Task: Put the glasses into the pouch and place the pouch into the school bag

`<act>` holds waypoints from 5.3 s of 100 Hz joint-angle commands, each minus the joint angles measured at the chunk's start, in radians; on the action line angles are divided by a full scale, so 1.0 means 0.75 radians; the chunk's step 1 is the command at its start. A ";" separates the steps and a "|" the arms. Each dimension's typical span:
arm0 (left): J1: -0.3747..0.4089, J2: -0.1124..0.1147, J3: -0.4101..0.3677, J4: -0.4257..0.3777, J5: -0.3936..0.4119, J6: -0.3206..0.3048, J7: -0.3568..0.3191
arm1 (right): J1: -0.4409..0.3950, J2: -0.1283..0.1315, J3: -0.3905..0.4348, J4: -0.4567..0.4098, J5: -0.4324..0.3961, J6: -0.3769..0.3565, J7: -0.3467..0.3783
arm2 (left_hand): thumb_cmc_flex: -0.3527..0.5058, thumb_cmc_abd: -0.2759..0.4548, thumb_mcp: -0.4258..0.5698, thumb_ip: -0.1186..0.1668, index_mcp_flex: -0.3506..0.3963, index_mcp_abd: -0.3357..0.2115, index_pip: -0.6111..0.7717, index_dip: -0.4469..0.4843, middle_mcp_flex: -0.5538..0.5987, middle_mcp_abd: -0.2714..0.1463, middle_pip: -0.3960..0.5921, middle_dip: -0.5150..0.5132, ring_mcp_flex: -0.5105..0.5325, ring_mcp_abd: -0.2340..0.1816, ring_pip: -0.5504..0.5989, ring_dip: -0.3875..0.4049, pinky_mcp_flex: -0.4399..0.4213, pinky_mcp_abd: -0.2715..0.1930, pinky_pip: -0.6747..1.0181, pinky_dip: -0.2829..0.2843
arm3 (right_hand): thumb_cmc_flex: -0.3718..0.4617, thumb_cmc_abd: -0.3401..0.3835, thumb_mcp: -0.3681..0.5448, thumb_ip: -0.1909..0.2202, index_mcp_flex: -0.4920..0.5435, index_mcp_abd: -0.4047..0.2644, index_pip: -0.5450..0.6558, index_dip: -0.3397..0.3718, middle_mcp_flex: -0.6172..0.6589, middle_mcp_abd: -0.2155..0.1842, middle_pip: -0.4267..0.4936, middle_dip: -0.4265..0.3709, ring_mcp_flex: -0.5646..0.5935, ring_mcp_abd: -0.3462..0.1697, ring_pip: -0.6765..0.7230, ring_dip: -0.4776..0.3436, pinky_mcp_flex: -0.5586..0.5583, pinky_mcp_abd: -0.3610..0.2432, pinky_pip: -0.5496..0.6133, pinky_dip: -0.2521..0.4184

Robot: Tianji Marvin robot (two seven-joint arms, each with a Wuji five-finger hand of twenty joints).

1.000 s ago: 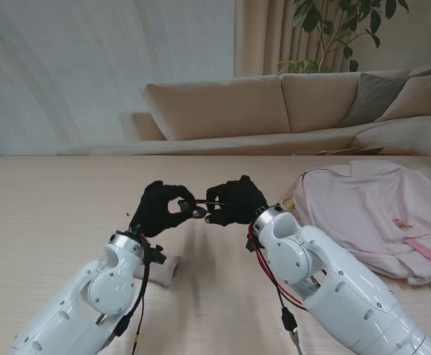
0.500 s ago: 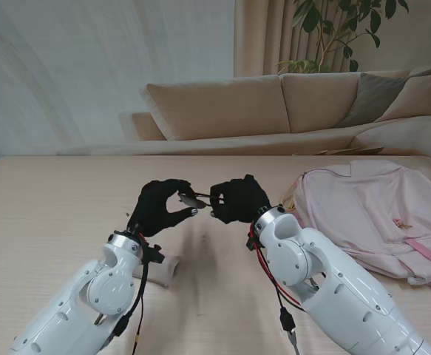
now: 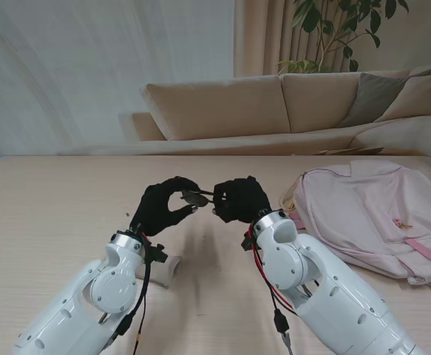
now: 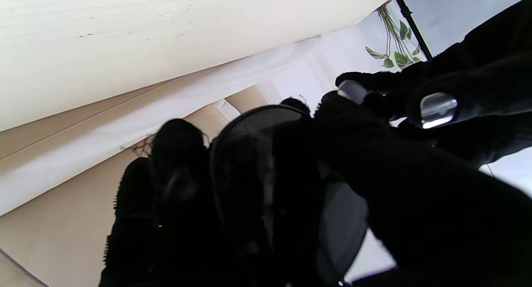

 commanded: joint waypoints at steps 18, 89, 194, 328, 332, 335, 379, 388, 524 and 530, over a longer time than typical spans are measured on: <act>-0.011 -0.026 0.010 0.006 -0.070 -0.032 -0.003 | -0.022 -0.025 -0.013 -0.011 0.063 0.048 -0.010 | 0.128 0.027 0.054 -0.005 0.008 -0.046 -0.196 -0.274 0.180 -0.016 0.085 0.125 0.297 -0.016 0.262 0.118 0.152 -0.005 0.277 0.138 | 0.078 -0.017 0.127 -0.053 0.080 -0.011 0.058 0.011 0.068 0.150 -0.006 0.030 0.073 -0.014 0.028 0.022 0.011 0.048 0.043 0.031; -0.031 -0.041 0.023 0.025 -0.055 -0.019 0.062 | 0.010 0.002 -0.025 -0.047 0.050 0.083 0.117 | 0.315 -0.073 -0.066 -0.025 0.257 0.046 0.277 -0.005 0.613 -0.079 -0.046 0.610 0.470 -0.040 0.448 0.246 0.288 -0.085 0.428 0.207 | 0.018 0.187 -0.236 -0.007 -0.075 -0.045 -0.041 -0.137 -0.034 0.016 -0.102 -0.074 -0.006 -0.084 -0.144 -0.054 0.002 0.033 0.011 0.024; 0.074 -0.012 -0.104 -0.107 0.007 0.012 0.020 | -0.021 0.022 0.045 -0.054 -0.039 0.043 0.115 | -0.168 -0.069 -0.084 0.026 -0.130 0.149 -0.113 -0.187 -0.262 0.005 -0.039 -0.018 -0.198 -0.035 -0.012 0.026 -0.038 -0.119 0.222 0.108 | 0.073 0.140 -0.015 -0.034 -0.044 -0.001 0.096 0.119 0.025 0.103 0.149 0.097 0.080 -0.055 0.179 0.112 0.099 0.006 0.159 0.149; 0.073 0.267 -0.110 -0.161 0.408 0.082 -1.215 | -0.121 0.022 0.165 -0.007 -0.033 -0.040 0.041 | -0.319 -0.290 -0.218 -0.027 -0.240 0.669 -1.063 -0.666 -0.562 0.162 -0.635 -0.436 -0.530 -0.078 -0.659 -0.424 -0.118 -0.081 -0.835 -0.009 | 0.057 0.134 -0.036 -0.029 -0.044 -0.021 0.087 0.109 0.021 0.087 0.145 0.098 0.075 -0.072 0.172 0.119 0.089 -0.001 0.153 0.166; 0.067 0.265 -0.102 -0.150 0.404 0.092 -1.204 | -0.122 0.022 0.164 -0.007 -0.033 -0.039 0.040 | -0.318 -0.293 -0.213 -0.027 -0.239 0.671 -1.067 -0.662 -0.563 0.163 -0.635 -0.437 -0.531 -0.078 -0.659 -0.424 -0.120 -0.081 -0.833 -0.006 | 0.056 0.134 -0.036 -0.029 -0.044 -0.022 0.087 0.108 0.021 0.087 0.145 0.098 0.074 -0.072 0.172 0.119 0.091 0.000 0.154 0.166; 0.063 0.264 -0.097 -0.144 0.403 0.095 -1.199 | -0.123 0.021 0.163 -0.007 -0.033 -0.038 0.041 | -0.320 -0.293 -0.210 -0.028 -0.237 0.673 -1.068 -0.658 -0.561 0.163 -0.633 -0.437 -0.530 -0.078 -0.658 -0.423 -0.120 -0.079 -0.832 -0.004 | 0.056 0.134 -0.036 -0.029 -0.043 -0.022 0.087 0.108 0.021 0.086 0.145 0.098 0.074 -0.072 0.172 0.119 0.091 0.001 0.154 0.166; 0.022 0.259 -0.039 -0.076 0.426 0.081 -1.144 | -0.116 0.017 0.152 -0.001 -0.023 -0.032 0.030 | -0.317 -0.309 -0.176 -0.030 -0.231 0.688 -1.079 -0.639 -0.561 0.179 -0.628 -0.428 -0.530 -0.067 -0.655 -0.410 -0.122 -0.070 -0.811 0.030 | 0.053 0.131 -0.035 -0.030 -0.042 -0.020 0.086 0.104 0.021 0.086 0.144 0.098 0.077 -0.073 0.171 0.119 0.095 0.006 0.153 0.167; 0.015 0.256 -0.027 -0.055 0.437 0.082 -1.116 | -0.117 0.016 0.152 0.002 -0.022 -0.032 0.025 | -0.312 -0.313 -0.170 -0.028 -0.231 0.683 -1.069 -0.625 -0.560 0.178 -0.624 -0.414 -0.530 -0.055 -0.631 -0.377 -0.120 -0.066 -0.801 0.047 | 0.053 0.131 -0.036 -0.030 -0.042 -0.020 0.086 0.104 0.021 0.086 0.144 0.098 0.076 -0.073 0.169 0.118 0.095 0.006 0.153 0.167; -0.075 0.246 0.065 0.080 0.418 0.008 -1.008 | -0.123 0.008 0.150 0.010 -0.003 -0.017 0.004 | -0.198 -0.176 -0.325 0.048 -0.241 0.549 -0.762 -0.247 -0.542 0.105 -0.557 -0.120 -0.512 -0.064 -0.563 -0.192 -0.089 -0.049 -0.752 0.072 | 0.056 0.138 -0.051 -0.026 -0.044 -0.014 0.083 0.093 0.018 0.086 0.139 0.095 0.070 -0.067 0.161 0.112 0.090 0.007 0.153 0.168; -0.078 0.245 0.069 0.084 0.418 0.009 -1.002 | -0.123 0.008 0.149 0.010 -0.001 -0.016 0.004 | -0.187 -0.169 -0.321 0.054 -0.243 0.542 -0.730 -0.221 -0.542 0.102 -0.550 -0.101 -0.509 -0.066 -0.558 -0.192 -0.087 -0.049 -0.748 0.071 | 0.055 0.139 -0.053 -0.026 -0.044 -0.014 0.083 0.092 0.018 0.086 0.139 0.095 0.071 -0.066 0.162 0.112 0.091 0.006 0.154 0.168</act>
